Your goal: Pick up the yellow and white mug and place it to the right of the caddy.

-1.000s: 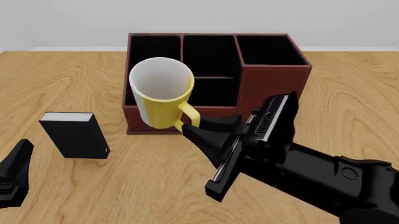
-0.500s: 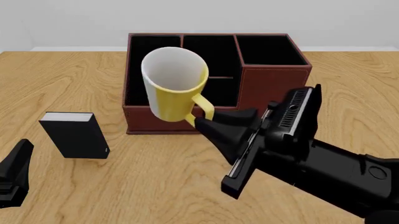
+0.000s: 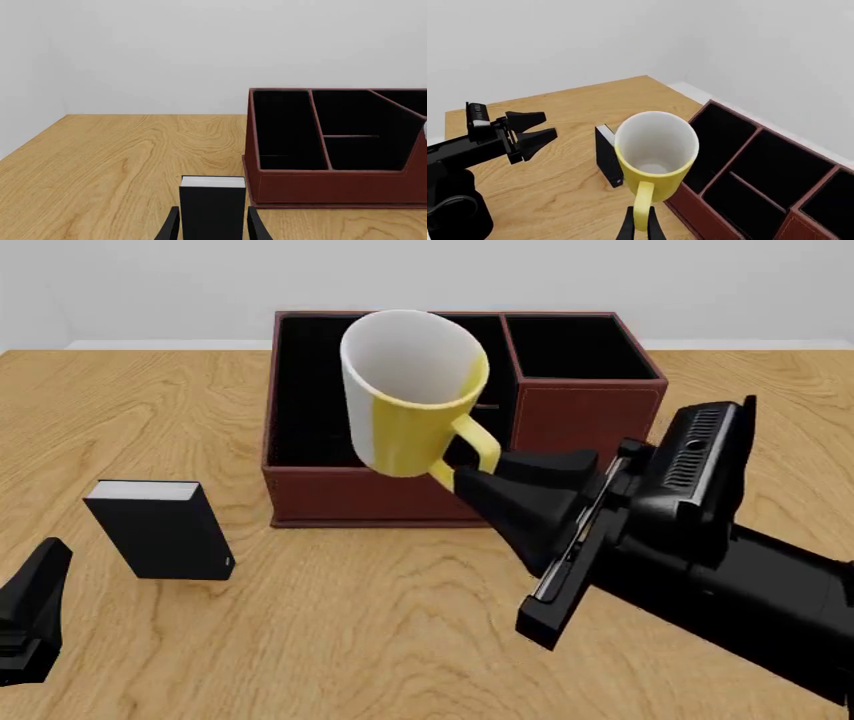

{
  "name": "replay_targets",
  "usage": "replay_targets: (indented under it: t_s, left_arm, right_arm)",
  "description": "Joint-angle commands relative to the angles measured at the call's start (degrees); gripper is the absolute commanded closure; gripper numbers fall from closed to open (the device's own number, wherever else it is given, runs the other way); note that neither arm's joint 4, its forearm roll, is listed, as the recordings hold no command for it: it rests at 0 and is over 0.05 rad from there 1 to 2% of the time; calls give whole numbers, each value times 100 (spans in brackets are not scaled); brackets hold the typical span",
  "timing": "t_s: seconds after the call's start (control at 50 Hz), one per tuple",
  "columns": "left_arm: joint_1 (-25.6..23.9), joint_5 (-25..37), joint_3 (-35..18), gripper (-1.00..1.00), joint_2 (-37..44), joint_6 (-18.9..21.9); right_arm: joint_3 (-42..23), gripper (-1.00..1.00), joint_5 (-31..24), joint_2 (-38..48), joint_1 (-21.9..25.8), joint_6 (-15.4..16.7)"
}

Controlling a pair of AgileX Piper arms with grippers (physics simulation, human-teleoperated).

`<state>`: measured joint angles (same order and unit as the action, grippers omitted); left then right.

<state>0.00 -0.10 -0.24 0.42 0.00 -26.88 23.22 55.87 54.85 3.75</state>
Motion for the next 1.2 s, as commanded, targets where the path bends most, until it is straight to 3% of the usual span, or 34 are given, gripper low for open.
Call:
replay_targets:
  t_s: [0.02, 1.2]
  left_arm:
    - [0, 0, 0, -100, 0, 0]
    - [0, 0, 0, -100, 0, 0]
  right_arm:
    - [-62, 100, -208, -235, -106, -81]
    - [-165, 100, -976, -1091, -759, -154]
